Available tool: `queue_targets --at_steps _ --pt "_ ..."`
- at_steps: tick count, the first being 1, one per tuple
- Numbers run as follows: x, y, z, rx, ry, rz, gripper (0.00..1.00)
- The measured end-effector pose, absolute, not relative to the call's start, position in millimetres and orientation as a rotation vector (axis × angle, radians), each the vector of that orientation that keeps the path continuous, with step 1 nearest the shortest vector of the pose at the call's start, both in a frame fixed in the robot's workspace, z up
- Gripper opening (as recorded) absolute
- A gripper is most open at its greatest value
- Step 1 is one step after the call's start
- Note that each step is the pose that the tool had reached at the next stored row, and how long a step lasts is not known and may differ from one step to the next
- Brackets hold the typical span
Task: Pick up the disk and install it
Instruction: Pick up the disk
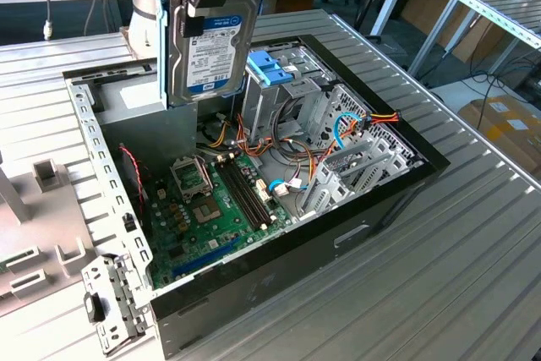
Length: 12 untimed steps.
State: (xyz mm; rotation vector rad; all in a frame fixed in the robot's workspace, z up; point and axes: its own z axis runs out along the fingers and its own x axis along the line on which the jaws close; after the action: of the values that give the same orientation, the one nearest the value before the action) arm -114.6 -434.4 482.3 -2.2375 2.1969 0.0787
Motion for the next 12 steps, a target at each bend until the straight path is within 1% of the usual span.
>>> queue_targets --at_steps 12 --pt "-114.5 -443.1 482.3 -2.237 2.197 0.079 0.37"
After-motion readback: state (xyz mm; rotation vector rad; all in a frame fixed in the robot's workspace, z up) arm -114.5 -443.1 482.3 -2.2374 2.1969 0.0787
